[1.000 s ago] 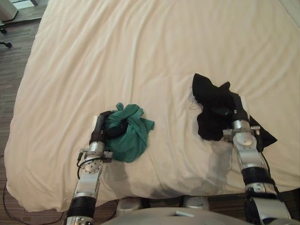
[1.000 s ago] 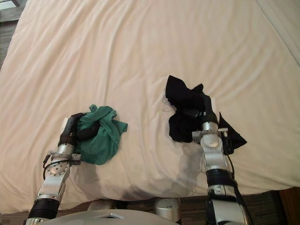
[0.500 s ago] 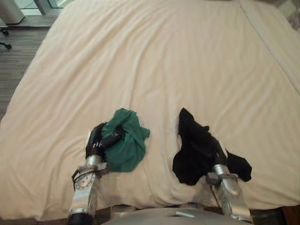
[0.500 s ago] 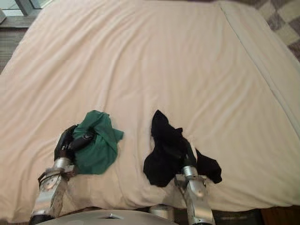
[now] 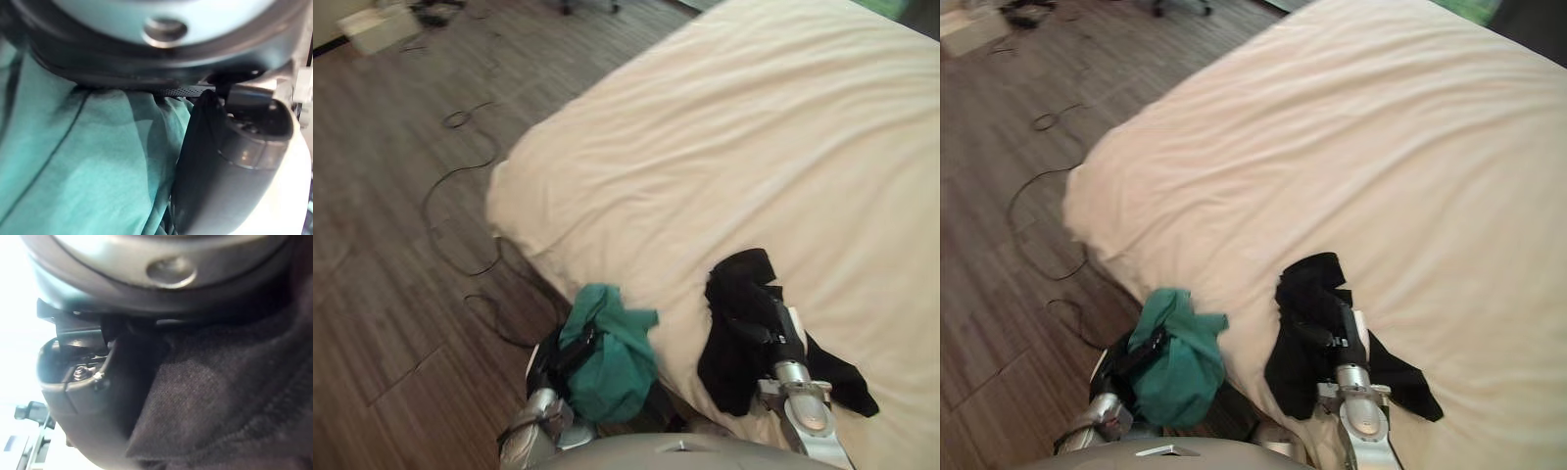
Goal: Tidy up the quilt and then pick up the clothes from the bed and put them into the laundry hamper
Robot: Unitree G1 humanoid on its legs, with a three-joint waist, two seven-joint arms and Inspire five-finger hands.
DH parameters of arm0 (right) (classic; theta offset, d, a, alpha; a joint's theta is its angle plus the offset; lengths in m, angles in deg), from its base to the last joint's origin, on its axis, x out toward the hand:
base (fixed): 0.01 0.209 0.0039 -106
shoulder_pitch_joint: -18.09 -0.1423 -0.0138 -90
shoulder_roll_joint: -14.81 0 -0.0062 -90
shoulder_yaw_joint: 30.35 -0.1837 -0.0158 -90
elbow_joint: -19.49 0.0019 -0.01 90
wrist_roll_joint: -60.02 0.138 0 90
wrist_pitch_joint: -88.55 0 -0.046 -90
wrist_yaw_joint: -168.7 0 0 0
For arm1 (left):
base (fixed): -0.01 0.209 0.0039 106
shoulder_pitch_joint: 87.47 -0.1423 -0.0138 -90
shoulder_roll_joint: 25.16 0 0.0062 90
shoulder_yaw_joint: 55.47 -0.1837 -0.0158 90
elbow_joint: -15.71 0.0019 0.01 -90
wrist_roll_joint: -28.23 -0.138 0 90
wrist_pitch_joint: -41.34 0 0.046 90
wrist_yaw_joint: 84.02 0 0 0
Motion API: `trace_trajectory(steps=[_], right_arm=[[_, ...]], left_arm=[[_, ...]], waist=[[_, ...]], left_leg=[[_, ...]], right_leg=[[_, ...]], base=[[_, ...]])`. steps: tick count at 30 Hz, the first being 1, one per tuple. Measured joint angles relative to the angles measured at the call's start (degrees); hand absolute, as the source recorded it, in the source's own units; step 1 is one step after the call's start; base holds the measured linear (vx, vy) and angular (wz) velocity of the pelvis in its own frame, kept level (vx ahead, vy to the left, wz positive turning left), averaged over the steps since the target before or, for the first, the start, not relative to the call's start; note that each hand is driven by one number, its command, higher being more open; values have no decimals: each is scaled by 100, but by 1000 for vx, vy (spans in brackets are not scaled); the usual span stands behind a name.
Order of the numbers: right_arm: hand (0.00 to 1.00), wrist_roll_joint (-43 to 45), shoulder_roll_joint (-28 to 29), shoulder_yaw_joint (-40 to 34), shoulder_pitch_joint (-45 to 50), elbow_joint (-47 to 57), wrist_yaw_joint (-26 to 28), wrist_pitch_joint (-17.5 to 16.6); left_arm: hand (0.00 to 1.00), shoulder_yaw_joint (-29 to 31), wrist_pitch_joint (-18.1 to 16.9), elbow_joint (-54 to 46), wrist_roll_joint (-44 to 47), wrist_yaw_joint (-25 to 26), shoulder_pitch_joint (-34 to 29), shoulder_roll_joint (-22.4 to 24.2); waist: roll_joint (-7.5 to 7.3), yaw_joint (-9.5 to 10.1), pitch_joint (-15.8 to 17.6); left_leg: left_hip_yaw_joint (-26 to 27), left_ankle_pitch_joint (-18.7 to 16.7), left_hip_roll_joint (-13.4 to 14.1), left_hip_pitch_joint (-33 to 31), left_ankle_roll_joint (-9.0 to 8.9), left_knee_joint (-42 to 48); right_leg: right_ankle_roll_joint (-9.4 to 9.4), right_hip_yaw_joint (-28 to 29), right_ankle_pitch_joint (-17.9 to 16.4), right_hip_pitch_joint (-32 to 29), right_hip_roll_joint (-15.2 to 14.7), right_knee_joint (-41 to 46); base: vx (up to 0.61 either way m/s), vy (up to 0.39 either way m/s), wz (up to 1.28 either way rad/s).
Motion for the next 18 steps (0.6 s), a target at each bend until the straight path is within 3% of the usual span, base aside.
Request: trace_trajectory(steps=[1, 2, 3, 4, 5, 6, 7, 8, 9, 10, 11, 12, 13, 14, 15, 16, 18], right_arm=[[0, 4, -121, -25, -38, -8, 0, 22], [0, 11, -220, -54, -119, -39, 2, 52], [0, 80, -33, -228, -84, -45, -15, 33], [0, 102, 15, -257, -22, -60, -80, 28], [0, 135, 37, -257, 6, -19, -100, 39], [0, 278, 33, -306, 110, 26, -106, 23], [0, 292, 33, -369, 204, 35, -118, 13], [0, 321, 79, -535, 304, -14, -232, -22], [0, 320, 226, -731, 359, -60, -351, 6], [0, 315, 265, -796, 414, -60, -387, 8], [0, 242, 268, -815, 489, -97, -476, 52], [0, 202, 268, -813, 472, -221, -516, 96], [0, 194, 268, -801, 452, -272, -515, 138], [0, 72, 284, -664, 396, -402, -515, 213], [0, -137, 297, -349, 359, -529, -484, 313], [0, -228, 315, -150, 354, -575, -431, 363], [0, -245, 547, 698, 300, -685, -106, 537]], left_arm=[[0, 0, -4, -7, -1, 38, 25, 80], [0, 12, 5, 2, -4, 131, 108, 133], [0, 22, 37, 103, -6, 192, 424, 8], [0, 8, 10, 84, -4, 208, 511, 21], [0, 16, -55, 28, -1, 231, 474, 91], [0, -27, -18, 28, -4, 292, 470, 163], [0, -84, 10, 40, -6, 316, 450, 186], [0, -212, 14, 125, -16, 332, 521, 172], [0, -264, 17, 170, -80, 368, 641, 118], [0, -286, 7, 172, -110, 385, 674, 83], [0, -283, 4, 205, -206, 445, 715, 25], [0, -260, 5, 300, -335, 528, 715, -29], [0, -254, 8, 324, -355, 571, 681, -59], [0, -214, 4, 329, -451, 626, 617, -110], [0, -108, 0, 331, -580, 689, 532, -208], [0, -83, -8, 330, -618, 714, 535, -256], [0, -102, -28, 306, -742, 739, 550, -365]], waist=[[165, 16, -16], [287, -192, -111], [-32, -553, -183], [-106, -493, -173], [-62, -457, -204], [23, -491, -260], [120, -495, -324], [197, -504, -385], [-3, -509, -389], [-102, -515, -394], [-268, -508, -394], [-311, -456, -386], [-300, -418, -379], [-228, -389, -348], [-192, -330, -334], [-171, -295, -324], [-126, -250, -313]], left_leg=[[-277, 241, -4, -31, -269, -114], [-494, 484, -257, -61, -726, -623], [50, -379, -396, -190, -477, -140], [170, -564, -188, -348, -188, 608], [281, -674, 349, -393, -199, 1538], [260, -714, 745, -279, -296, 1722], [240, -618, 880, -204, -327, 1598], [68, -506, 674, -125, -1119, 1189], [-196, -360, 148, -92, -1056, 797], [-320, -320, -86, -64, -1000, 645], [-531, -239, -484, -18, -872, 400], [-707, -193, -741, 110, -770, 201], [-790, -178, -832, 215, -735, 84], [-971, -137, -917, 431, -653, -153], [-1191, -122, -957, 603, -626, -356], [-1316, -104, -983, 678, -607, -448], [-1986, -54, -1251, 900, -517, -774]], right_leg=[[-110, 22, -296, -76, 88, 47], [-214, 71, -465, -40, 523, -721], [-320, -84, 119, 60, 311, -1215], [-230, -299, 296, 13, 104, -1019], [-219, -488, 305, 33, -28, -736], [-216, -707, 303, 67, -65, -545], [-208, -808, 298, 71, -80, -417], [-181, -1001, 267, 78, -277, -41], [-195, -1173, 277, 19, -767, 488], [-202, -1250, 281, -8, -1030, 808], [-391, -1273, 401, -72, -1549, 1503], [-925, -1088, 787, -205, -1893, 2108], [-1146, -921, 1073, -269, -2002, 2346], [-970, -450, 1190, -367, -2040, 2649], [-559, 11, 703, -506, -1777, 2848], [-517, 182, 556, -569, -1612, 2914], [-387, 585, 117, -842, -984, 3231]], base=[[-110, 148, 81], [-128, 145, 181], [-97, 120, 201], [20, 84, 167], [40, 58, 67], [83, 161, 64], [112, 202, 101], [162, 367, 134], [131, 325, 148], [159, 338, 159], [172, 247, 141], [192, 243, 122], [219, 247, 91], [219, 223, 82], [214, 208, 89], [198, 187, 112], [179, 118, 146]])
